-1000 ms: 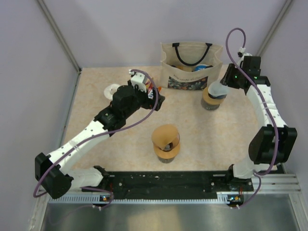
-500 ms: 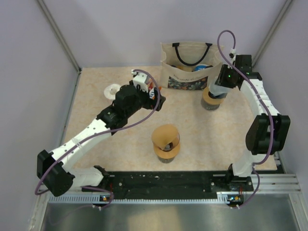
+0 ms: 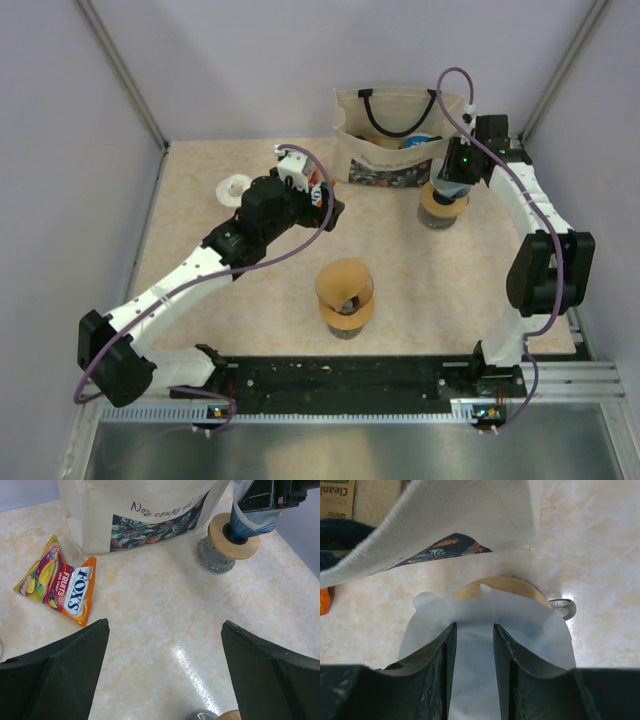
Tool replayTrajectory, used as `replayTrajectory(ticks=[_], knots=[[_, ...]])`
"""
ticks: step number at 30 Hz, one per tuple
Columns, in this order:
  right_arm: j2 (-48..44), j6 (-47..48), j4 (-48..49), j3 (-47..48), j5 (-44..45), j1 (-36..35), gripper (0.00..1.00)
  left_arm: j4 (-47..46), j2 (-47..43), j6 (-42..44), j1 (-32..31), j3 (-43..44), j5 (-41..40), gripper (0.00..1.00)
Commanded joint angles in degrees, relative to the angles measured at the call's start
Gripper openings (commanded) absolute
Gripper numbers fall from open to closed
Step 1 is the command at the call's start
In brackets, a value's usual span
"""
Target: Place the coffee filter in the dripper
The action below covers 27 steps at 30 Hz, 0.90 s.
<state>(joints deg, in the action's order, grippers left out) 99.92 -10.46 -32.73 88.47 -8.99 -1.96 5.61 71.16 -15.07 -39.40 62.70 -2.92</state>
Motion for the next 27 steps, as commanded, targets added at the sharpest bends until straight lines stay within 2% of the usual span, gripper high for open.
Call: replayTrajectory(ticks=[1, 27], knots=[[-2.36, 0.62, 1.18, -1.63, 1.26, -0.94, 0.35, -1.30, 0.30, -0.05, 0.29, 2.26, -0.42, 0.99], [-7.55, 0.09, 0.92, -0.75, 5.56, -1.47, 0.38, -1.04, -0.05, 0.13, 0.29, 2.34, -0.25, 0.99]])
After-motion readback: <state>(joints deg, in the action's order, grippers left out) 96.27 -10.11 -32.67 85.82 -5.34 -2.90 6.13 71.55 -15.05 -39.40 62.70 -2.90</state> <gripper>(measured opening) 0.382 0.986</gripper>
